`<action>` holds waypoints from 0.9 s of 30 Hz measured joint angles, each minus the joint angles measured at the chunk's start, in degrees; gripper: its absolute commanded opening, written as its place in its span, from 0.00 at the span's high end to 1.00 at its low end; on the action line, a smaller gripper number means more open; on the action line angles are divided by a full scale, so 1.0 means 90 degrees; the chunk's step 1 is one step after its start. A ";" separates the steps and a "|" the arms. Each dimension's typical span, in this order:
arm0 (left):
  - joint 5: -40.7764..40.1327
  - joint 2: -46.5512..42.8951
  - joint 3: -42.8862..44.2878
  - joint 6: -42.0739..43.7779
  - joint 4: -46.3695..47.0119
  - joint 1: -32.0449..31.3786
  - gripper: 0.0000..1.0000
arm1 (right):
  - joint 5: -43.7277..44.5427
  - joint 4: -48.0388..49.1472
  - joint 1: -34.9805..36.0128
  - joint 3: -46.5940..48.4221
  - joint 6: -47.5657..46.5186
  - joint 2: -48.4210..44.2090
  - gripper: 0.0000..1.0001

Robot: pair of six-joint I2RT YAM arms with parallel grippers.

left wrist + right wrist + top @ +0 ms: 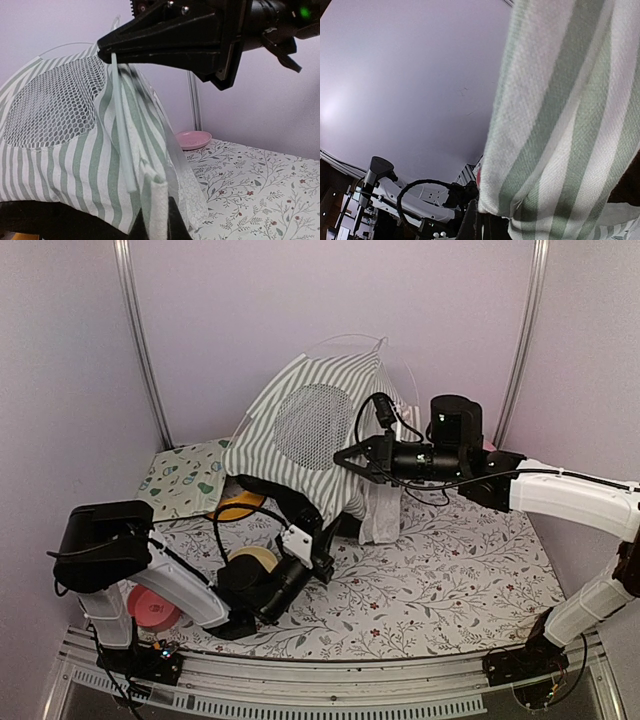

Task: Set up the pet tent
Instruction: Insert the tent pole into the pole socket of the pet tent.

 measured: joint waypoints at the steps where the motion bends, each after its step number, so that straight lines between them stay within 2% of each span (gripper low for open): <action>1: -0.0022 0.0000 -0.0017 0.0012 0.0005 0.0000 1.00 | 0.0029 -0.0002 0.0000 0.0000 0.0017 0.0010 1.00; 27: -0.0061 0.0015 -0.0187 -0.0022 0.0022 0.0000 1.00 | 0.0121 0.0260 -0.0134 -0.0488 0.0036 -0.0134 1.00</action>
